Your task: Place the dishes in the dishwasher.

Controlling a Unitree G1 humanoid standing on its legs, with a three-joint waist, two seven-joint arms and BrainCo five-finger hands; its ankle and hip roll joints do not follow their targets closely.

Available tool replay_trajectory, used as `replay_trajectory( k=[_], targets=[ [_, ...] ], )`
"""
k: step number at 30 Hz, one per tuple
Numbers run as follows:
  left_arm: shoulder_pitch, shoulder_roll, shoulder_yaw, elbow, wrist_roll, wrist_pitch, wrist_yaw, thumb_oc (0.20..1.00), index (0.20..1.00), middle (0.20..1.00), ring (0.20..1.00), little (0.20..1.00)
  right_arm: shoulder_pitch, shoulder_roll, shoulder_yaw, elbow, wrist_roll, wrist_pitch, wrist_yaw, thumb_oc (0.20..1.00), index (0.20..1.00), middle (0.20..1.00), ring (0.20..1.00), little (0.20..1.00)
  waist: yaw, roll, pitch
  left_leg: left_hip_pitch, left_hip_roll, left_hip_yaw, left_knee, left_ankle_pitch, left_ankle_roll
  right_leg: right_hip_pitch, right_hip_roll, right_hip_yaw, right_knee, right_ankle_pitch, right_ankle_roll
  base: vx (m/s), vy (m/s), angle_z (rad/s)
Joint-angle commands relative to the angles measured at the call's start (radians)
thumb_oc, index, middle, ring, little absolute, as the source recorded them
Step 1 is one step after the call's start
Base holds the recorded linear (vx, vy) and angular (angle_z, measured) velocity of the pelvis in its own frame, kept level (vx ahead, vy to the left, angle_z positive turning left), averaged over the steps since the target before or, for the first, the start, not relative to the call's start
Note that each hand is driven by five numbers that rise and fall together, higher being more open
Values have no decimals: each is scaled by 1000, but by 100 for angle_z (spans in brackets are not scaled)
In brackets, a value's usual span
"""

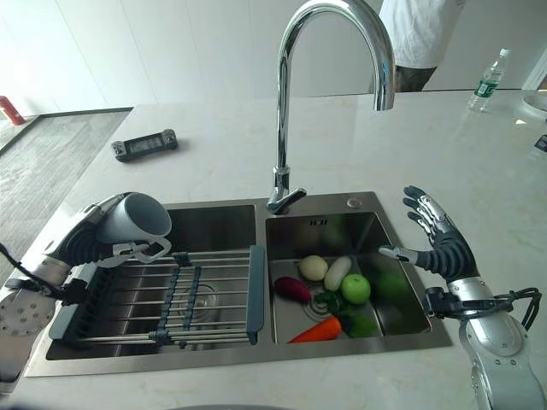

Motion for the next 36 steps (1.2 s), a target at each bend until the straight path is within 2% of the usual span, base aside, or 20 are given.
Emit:
replay_trajectory(
  k=[1,3,4,7,8,10,12,14,17,20,23,24,25,26,27,28,31,32,34,36],
  targets=[
    [-96,27,67,60,-259,-88,104,200,200,200,200,200,-58,42,-17,-14,-2,-46,22,1000,1000,1000,1000,1000,13,-33,-19,43,34,-80,0,22,-52,-33,-86,-51,154,138,130,-168,-52,0],
    [-188,-45,42,96,-521,-105,63,200,200,200,200,200,-92,76,29,18,-54,-71,-13,1000,1000,1000,1000,1000,-18,-16,6,37,46,-103,0,46,-41,-111,-61,36,406,130,131,-217,-96,27],
    [-228,-93,15,94,-611,-106,52,200,200,200,200,200,-104,89,44,32,-75,-81,-37,1000,1000,1000,1000,1000,-29,-17,10,37,40,-119,0,47,-39,-114,-51,73,462,102,126,-205,-167,77],
    [-302,-207,-52,78,-804,-96,17,200,200,200,200,200,-137,119,88,42,-111,-85,-82,1000,1000,1000,1000,1000,-44,-24,-1,10,35,-155,0,68,-39,-81,-24,162,458,93,118,-136,-226,78],
    [-321,-230,-79,66,-905,-85,-13,200,200,200,200,200,-131,128,95,32,-121,-85,-96,1000,1000,1000,1000,1000,-49,-33,-7,-6,28,-167,0,73,-41,-50,-16,200,410,98,119,-147,-321,63],
    [-316,-263,-93,41,-990,-81,-30,200,200,200,200,200,-115,130,86,13,-105,-89,-82,1000,1000,1000,1000,1000,-44,-54,-16,-24,22,-163,0,81,-44,17,-15,210,298,91,111,-189,-317,65],
    [-288,-297,-94,6,-1051,-96,-44,200,200,200,200,200,-129,125,94,7,-84,-95,-69,1000,1000,1000,1000,1000,-2,-68,-20,-58,46,-133,0,98,-66,113,-53,153,115,53,104,-271,-366,23],
    [-284,-315,-89,-11,-1113,-102,-40,200,200,200,200,200,-152,121,107,1,-85,-84,-64,1000,1000,1000,1000,1000,18,-70,-14,-92,79,-109,0,120,-88,168,-42,157,22,18,89,-239,-314,-39],
    [-285,-350,-86,-25,-1302,-96,-90,200,200,200,200,200,-180,107,129,0,-70,-66,-66,1000,1000,1000,1000,1000,43,-66,2,-137,128,-111,0,159,-124,183,-24,132,-34,-15,65,-267,-325,0],
    [-262,-398,-92,-49,-1412,-80,-151,200,200,200,200,200,-184,101,137,-5,-60,-66,-42,1000,1000,1000,1000,1000,50,-57,20,-151,163,-107,0,178,-148,162,-21,97,-34,-10,58,-258,-230,40],
    [-245,-431,-119,-57,-1515,-39,-204,200,200,200,200,200,-182,93,145,-5,-69,-57,-53,1000,1000,1000,1000,1000,40,-48,36,-148,202,-24,0,202,-171,156,-20,48,-34,-6,56,-263,-104,48],
    [-249,-438,-134,-46,-1592,12,-243,200,200,200,200,200,-179,88,139,5,-67,-61,-70,1000,1000,1000,1000,1000,22,-43,40,-128,218,97,3,221,-179,154,-25,-5,-34,0,62,-336,-21,112],
    [-258,-437,-146,-32,-1630,34,-264,200,200,200,200,200,-181,80,135,17,-64,-72,-78,1000,1000,1000,1000,1000,7,-50,42,-105,222,160,17,204,-172,154,-39,-40,-34,-1,65,-426,21,174],
    [-264,-428,-159,-32,-1656,35,-268,200,200,200,200,200,-185,67,128,25,-50,-87,-66,1000,1000,1000,1000,1000,-4,-61,42,-80,212,185,45,154,-146,142,-60,-65,-34,9,65,-455,66,263],
    [-265,-429,-163,-55,-1664,30,-254,200,200,200,200,200,-183,49,117,16,-30,-94,-49,1000,1000,1000,1000,1000,-11,-73,37,-54,201,163,143,90,-117,104,-75,-67,-34,32,58,-524,169,214],
    [-272,-442,-171,-74,-1665,49,-243,200,200,200,200,200,-175,44,106,12,-24,-97,-55,1000,1000,1000,1000,1000,-33,-72,23,7,216,161,195,39,-111,58,-83,-90,-34,55,60,-420,187,184],
    [-271,-446,-190,-79,-1684,83,-252,200,200,200,200,200,-145,54,72,16,-27,-102,-67,1000,1000,1000,1000,1000,-59,-54,-7,143,280,191,117,71,-150,19,-96,-161,-34,65,62,-263,391,147],
    [-259,-443,-202,-73,-1702,89,-259,200,200,200,200,200,-127,49,47,14,-23,-100,-50,1000,1000,1000,1000,1000,-69,-37,-37,207,320,224,7,112,-186,3,-122,-226,-34,73,73,-283,708,183],
    [-247,-446,-203,-71,-1709,102,-274,200,200,200,200,200,-143,38,49,11,-25,-89,-61,1000,1000,1000,1000,1000,-54,-22,-55,176,312,190,0,88,-203,-15,-161,-255,-34,93,100,-259,667,187],
    [-240,-441,-200,-76,-1710,106,-270,200,200,200,200,200,-160,41,61,9,-27,-81,-64,1000,1000,1000,1000,1000,-49,-15,-60,153,309,198,0,78,-205,-27,-189,-265,-34,111,119,-135,462,171]
  ],
)
